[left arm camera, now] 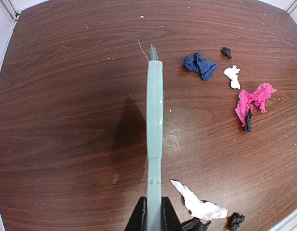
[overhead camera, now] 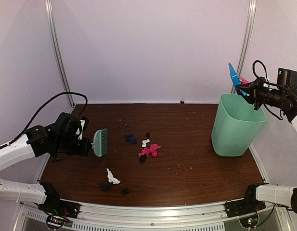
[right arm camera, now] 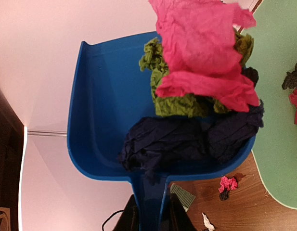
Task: Sweep away the paper scraps from the table
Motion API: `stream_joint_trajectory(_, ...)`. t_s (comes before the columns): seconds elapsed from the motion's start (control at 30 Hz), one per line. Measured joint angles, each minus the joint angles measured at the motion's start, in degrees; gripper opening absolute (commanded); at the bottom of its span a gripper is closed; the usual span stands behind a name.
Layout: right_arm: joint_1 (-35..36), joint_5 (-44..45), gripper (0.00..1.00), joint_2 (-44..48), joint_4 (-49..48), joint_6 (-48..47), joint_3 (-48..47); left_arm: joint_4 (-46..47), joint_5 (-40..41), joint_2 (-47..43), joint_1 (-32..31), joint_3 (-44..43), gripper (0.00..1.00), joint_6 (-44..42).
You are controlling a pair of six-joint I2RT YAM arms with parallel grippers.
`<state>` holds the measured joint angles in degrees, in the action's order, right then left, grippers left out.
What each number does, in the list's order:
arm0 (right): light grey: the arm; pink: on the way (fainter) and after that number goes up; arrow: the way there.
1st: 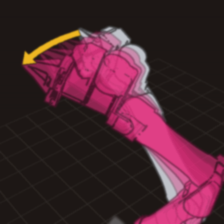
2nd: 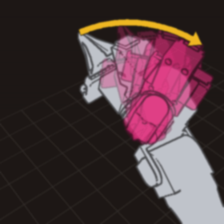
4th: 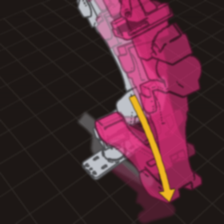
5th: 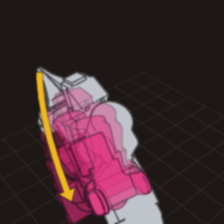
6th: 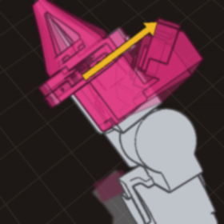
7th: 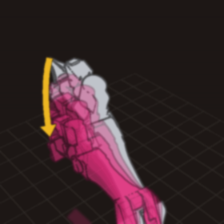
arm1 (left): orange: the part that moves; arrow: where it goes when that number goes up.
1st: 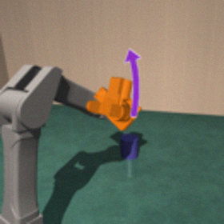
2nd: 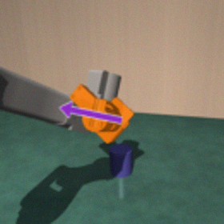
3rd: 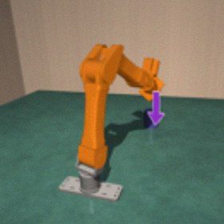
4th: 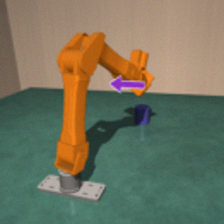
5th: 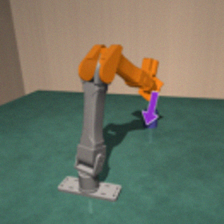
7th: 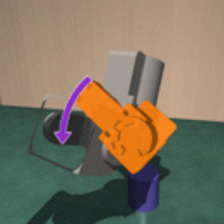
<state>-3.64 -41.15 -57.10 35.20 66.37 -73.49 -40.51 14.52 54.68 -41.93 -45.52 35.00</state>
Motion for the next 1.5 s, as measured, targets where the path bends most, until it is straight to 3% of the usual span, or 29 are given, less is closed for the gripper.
stream_joint_trajectory(0.4, -3.3, -6.2, 0.00, 5.7, -25.0, 26.0, 15.6, -2.3, -2.1, 0.5, 0.0, -1.2, 0.00, 0.1)
stream_joint_trajectory(0.6, -3.5, -6.4, 0.00, 8.0, -35.1, 36.5, 21.2, -7.7, -4.2, 2.6, 0.0, -7.6, 0.00, 1.4)
stream_joint_trajectory(0.9, -3.5, -5.4, 0.00, 9.7, -42.1, 46.3, 23.9, -20.4, -5.2, 6.2, 0.0, -19.0, 0.00, 4.0)
stream_joint_trajectory(1.13, -3.5, -6.2, 0.00, 7.7, -39.1, 43.6, 20.9, -31.2, -8.3, 9.1, 0.0, -20.0, 0.00, 6.6)
stream_joint_trajectory(1.5, -2.1, -7.8, 0.00, 0.8, -17.7, 23.0, 4.0, -36.1, -20.2, 10.8, 0.0, -15.5, 0.00, 10.4)
